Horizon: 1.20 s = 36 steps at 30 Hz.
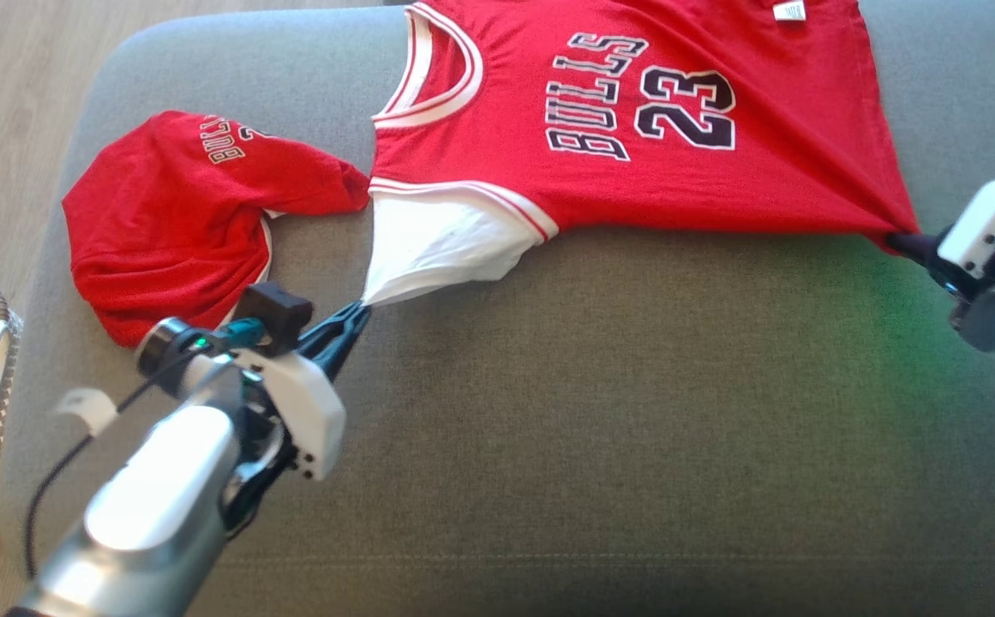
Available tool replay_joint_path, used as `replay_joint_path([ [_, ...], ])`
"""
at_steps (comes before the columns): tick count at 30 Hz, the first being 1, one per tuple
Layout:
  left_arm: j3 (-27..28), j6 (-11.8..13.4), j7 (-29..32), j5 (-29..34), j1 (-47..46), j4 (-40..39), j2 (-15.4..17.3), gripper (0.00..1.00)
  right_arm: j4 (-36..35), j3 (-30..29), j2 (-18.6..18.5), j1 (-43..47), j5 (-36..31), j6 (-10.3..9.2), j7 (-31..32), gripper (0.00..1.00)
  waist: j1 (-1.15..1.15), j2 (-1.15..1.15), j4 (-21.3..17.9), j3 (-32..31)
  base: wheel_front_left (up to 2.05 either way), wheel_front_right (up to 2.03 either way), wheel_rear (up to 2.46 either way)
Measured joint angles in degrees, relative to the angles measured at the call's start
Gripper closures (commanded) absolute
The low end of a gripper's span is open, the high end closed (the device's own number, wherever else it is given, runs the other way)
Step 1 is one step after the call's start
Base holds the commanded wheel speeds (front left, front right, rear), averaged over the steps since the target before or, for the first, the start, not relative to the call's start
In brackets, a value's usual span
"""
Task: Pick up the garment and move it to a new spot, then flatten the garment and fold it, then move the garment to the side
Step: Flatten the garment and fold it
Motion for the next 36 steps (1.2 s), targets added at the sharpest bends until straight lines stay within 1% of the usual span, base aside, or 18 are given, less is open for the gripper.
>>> replay_joint_path([
  [1, -0.41, 0.0, 0.65, -0.68, 0.0, -0.6, 1.05, 1.0, -0.55, 0.38, -0.62, 0.57, -0.01, 0.0, 0.01, 1.0, 0.0, 0.0, 0.05, -0.17, 0.0, 0.0, 0.0],
  [2, -0.41, 0.0, 0.65, -0.68, 0.0, -0.6, 1.05, 1.0, -0.55, 0.38, -0.62, 0.57, -0.01, 0.0, 0.01, 1.0, 0.0, 0.0, 0.05, -0.17, 0.0, 0.0, 0.0],
  [6, -2.26, 0.0, 2.7, -3.04, 0.17, -3.47, 3.77, 1.0, -2.47, 0.97, -2.67, 1.68, 0.0, 0.01, 0.33, 1.0, 0.0, 0.0, 0.29, -0.81, 0.0, 0.0, 0.0],
  [11, -5.09, 0.0, 5.22, -5.69, 1.4, -6.88, 6.32, 1.0, -4.5, 2.47, -3.32, 2.43, 0.0, 0.03, 0.82, 1.0, 0.0, 0.0, 0.57, -1.48, 0.0, 0.0, 0.0],
  [15, -7.82, 0.01, 6.68, -7.54, 1.87, -10.18, 8.55, 1.0, -6.64, 4.32, -3.55, 4.59, 0.04, 0.03, 3.01, 1.0, 0.0, 0.0, 0.64, -2.09, 0.0, 0.0, 0.0],
  [19, -11.52, 0.01, 9.29, -10.35, 2.63, -13.73, 10.66, 1.0, -8.03, 6.2, -3.98, 6.89, 0.15, 0.03, 5.9, 1.0, 0.0, 0.0, 0.57, -2.99, 0.0, 0.0, 0.0],
  [25, -14.66, 0.01, 11.72, -13.0, 3.65, -16.44, 14.55, 1.0, -9.15, 6.98, -5.11, 9.1, 0.71, 0.04, 10.36, 1.0, 0.0, 0.0, 0.38, -4.98, 0.0, 0.0, 0.0],
  [31, -17.11, 0.01, 13.93, -16.15, 6.37, -19.17, 16.86, 1.0, -10.39, 7.54, -5.28, 14.08, 2.19, 0.03, 17.64, 1.0, 0.0, 0.0, 0.12, -7.88, 0.0, 0.0, 0.0],
  [36, -18.23, 0.1, 15.66, -17.7, 9.04, -22.26, 18.59, 1.0, -13.77, 7.72, -5.54, 19.39, 2.92, 0.04, 22.51, 1.0, 0.0, 0.0, -0.25, -10.41, 0.0, 0.0, 0.0],
])
